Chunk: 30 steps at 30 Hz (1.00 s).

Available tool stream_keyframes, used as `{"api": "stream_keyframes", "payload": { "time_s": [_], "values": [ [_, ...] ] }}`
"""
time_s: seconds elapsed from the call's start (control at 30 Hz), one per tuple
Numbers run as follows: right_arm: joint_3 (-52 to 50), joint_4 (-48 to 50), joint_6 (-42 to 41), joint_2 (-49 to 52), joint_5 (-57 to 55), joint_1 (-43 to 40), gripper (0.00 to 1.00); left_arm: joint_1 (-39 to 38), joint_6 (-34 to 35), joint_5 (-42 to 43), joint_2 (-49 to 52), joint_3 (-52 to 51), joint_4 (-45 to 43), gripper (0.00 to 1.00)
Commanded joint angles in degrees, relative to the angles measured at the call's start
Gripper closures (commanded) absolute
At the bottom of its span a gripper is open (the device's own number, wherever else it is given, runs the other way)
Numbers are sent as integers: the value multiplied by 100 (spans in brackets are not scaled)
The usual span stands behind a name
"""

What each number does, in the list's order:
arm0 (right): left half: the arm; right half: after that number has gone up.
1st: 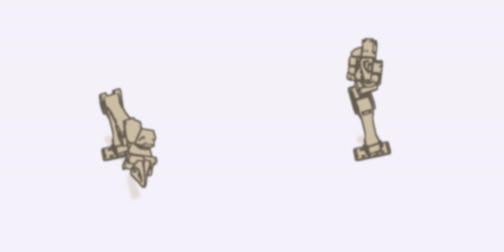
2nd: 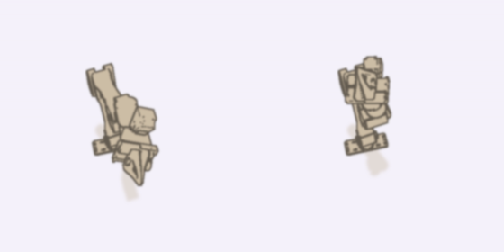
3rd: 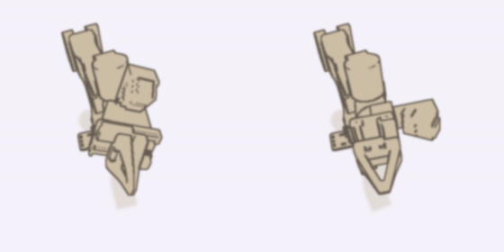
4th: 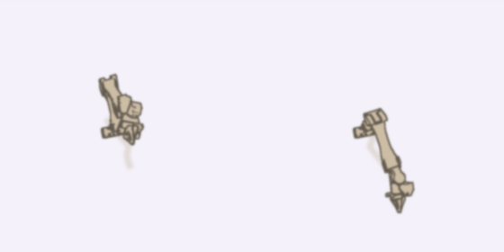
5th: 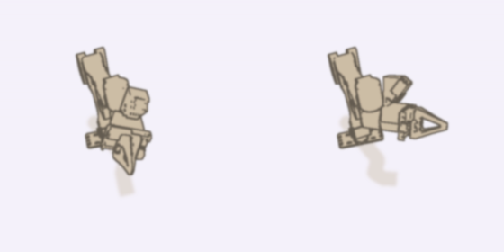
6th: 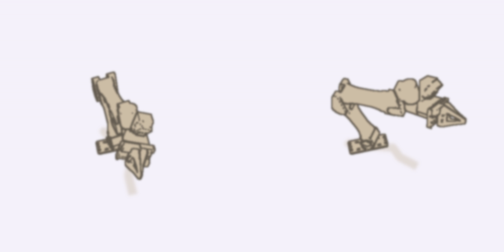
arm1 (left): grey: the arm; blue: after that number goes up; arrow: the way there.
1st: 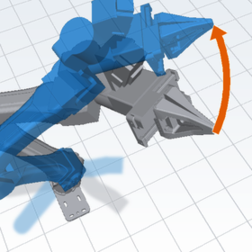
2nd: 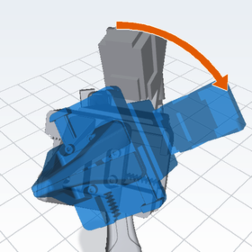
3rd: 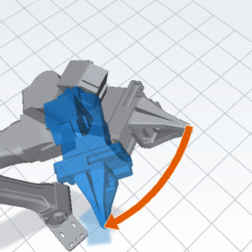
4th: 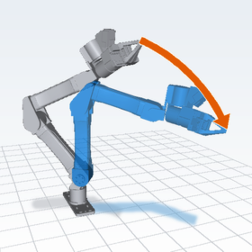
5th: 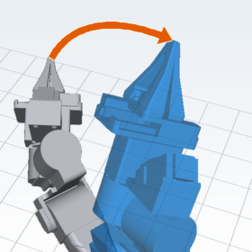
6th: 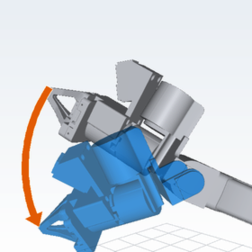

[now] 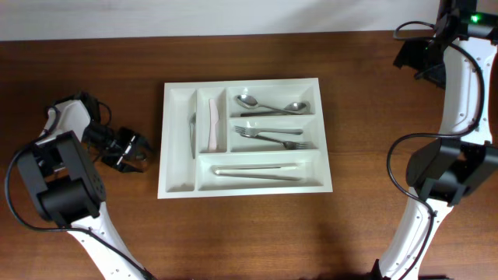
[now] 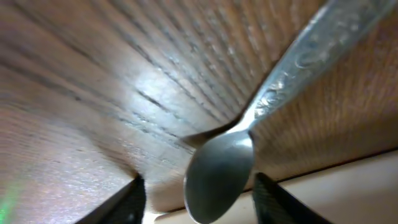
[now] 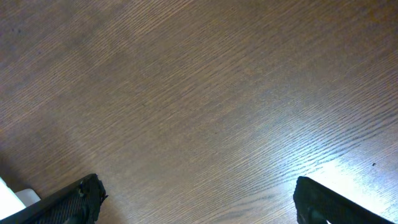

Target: Pack container

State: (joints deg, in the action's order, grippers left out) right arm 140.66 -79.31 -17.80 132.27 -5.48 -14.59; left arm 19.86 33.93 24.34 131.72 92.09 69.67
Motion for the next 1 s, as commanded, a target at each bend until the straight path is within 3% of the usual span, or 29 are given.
{"api": "stream_keyframes", "payload": {
  "time_s": [0.0, 0.13, 0.2, 0.5, 0.63, 0.97],
  "values": [
    [0, 2, -31, -146, -15, 31, 1, 92, -575, -2269, 1725, -763, -1639, 52],
    [0, 2, -31, -146, -15, 31, 1, 92, -575, -2437, 1725, -763, -1696, 68],
    [0, 2, -28, -146, -15, 31, 1, 92, -573, -2546, 1727, -763, -1700, 69],
    [0, 2, -28, -146, -15, 31, 1, 94, -575, -2857, 1725, -761, -1764, 69],
    [0, 2, -31, -146, -15, 31, 1, 94, -573, -3128, 1725, -752, -1851, 60],
    [0, 2, -31, -146, -15, 31, 1, 94, -573, -3495, 1725, -750, -2225, 59]
  ]
}}
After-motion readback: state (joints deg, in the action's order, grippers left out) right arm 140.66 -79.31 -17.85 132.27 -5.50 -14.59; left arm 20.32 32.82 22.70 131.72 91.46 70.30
